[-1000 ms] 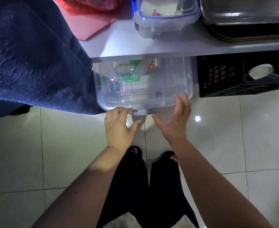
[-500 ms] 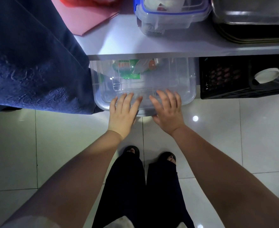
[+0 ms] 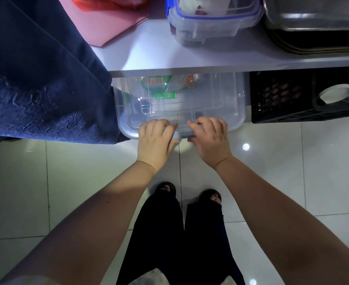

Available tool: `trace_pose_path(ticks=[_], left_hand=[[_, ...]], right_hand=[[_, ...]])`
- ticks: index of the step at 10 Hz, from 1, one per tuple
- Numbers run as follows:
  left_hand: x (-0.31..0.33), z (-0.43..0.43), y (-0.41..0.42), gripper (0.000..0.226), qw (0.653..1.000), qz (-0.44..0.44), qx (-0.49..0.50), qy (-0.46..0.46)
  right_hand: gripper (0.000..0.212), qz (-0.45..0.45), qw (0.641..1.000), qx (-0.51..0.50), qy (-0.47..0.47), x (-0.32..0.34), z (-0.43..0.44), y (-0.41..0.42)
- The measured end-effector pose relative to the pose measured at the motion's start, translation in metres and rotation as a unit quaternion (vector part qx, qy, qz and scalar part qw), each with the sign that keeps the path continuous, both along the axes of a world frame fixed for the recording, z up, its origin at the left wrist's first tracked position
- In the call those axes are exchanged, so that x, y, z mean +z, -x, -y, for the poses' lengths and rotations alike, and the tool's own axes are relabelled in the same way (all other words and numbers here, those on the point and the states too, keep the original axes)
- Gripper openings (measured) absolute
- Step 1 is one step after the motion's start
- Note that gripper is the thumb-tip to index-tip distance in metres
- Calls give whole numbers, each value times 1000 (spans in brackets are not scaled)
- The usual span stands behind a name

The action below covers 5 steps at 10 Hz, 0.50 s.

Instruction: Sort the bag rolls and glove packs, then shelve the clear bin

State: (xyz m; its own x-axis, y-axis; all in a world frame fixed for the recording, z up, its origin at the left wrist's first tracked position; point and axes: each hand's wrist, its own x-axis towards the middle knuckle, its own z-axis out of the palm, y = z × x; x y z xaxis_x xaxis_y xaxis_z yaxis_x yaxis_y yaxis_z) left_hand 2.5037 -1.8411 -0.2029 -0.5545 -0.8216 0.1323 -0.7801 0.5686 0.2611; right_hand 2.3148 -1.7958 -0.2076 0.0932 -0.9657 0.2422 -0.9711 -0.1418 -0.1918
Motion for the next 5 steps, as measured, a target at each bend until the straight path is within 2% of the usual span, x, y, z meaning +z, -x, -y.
trace_pose_path(ticks=[1,2,3,4,5], left_hand=[[11,4,5,38,998,7,19,-53],[36,3,16,43,989,45,39,-132],[86,-10,42,44,990,28,-10,-140],[159,-24,92,43,989,-31,-103,-101],[242,-43,158,39,974,-65,-210,-57]], right_hand=[[40,41,999,-23,-25,8,2,-4],[45,64,993,-46,-93,35,0,-8],[51,139,976,-134,-105,87,-14,4],[49,174,957,-228,-43,172,-43,44],[46,120,946,-301,28,255,-88,93]])
